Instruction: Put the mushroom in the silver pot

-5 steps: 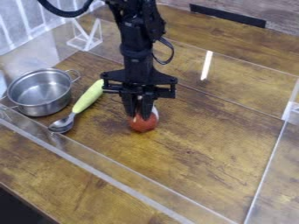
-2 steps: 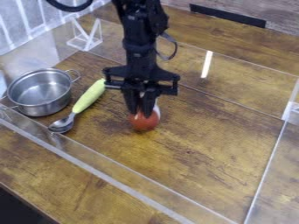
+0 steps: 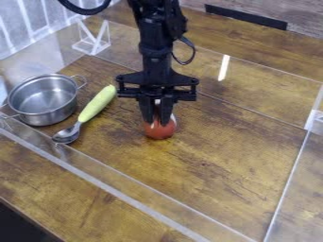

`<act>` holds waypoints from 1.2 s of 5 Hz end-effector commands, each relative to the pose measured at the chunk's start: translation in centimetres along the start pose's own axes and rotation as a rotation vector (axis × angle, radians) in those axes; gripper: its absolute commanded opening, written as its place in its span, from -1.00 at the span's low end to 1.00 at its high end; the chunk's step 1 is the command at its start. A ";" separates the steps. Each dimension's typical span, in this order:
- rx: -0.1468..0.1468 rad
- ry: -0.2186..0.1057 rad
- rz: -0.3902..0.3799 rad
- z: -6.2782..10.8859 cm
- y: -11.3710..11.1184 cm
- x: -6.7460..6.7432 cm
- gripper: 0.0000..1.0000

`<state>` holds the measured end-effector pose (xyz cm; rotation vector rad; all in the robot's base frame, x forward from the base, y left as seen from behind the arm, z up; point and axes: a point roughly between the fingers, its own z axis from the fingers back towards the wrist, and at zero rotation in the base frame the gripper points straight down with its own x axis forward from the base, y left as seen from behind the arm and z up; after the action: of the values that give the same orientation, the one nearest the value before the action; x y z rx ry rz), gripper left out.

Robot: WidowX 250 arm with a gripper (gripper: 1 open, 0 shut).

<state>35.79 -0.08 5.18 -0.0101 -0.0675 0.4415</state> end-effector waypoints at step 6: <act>0.020 -0.034 0.370 0.9 2.4 -0.6 -1.00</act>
<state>34.16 1.94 4.66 0.0136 -0.0596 0.8111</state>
